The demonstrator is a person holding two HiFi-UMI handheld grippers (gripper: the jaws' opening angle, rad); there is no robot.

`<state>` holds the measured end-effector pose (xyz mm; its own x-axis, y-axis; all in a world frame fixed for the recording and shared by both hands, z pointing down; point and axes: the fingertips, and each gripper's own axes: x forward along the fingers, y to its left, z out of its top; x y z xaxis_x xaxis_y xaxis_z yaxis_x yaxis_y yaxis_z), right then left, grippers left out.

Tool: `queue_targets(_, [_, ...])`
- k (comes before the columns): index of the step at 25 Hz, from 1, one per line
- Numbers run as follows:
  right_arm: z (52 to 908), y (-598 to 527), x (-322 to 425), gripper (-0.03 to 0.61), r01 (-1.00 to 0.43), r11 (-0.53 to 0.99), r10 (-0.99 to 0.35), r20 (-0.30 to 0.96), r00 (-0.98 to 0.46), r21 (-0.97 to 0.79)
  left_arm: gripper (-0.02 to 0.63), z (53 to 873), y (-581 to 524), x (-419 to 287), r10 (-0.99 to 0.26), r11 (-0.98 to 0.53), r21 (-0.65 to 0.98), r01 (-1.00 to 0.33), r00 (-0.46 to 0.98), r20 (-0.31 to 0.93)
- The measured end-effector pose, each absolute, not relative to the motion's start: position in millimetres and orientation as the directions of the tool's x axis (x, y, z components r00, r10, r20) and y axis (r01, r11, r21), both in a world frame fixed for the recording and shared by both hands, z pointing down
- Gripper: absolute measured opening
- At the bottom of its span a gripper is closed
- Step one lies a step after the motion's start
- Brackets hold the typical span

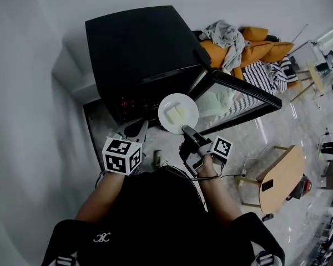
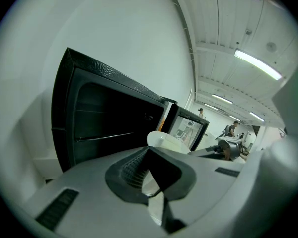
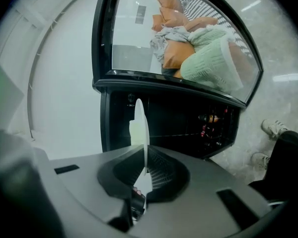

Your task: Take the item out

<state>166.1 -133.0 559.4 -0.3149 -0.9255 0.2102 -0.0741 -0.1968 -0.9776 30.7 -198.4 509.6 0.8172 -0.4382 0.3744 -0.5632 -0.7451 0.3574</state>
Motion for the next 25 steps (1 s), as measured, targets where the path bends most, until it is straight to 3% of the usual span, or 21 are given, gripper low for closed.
queue_targets(25, [552,-126,175,0.020,-0.065,-0.194,-0.950,0.204,-0.236,-0.979,0.000,523,-197,51,-0.346,-0.790,0.380,-0.481,0.862,0.371])
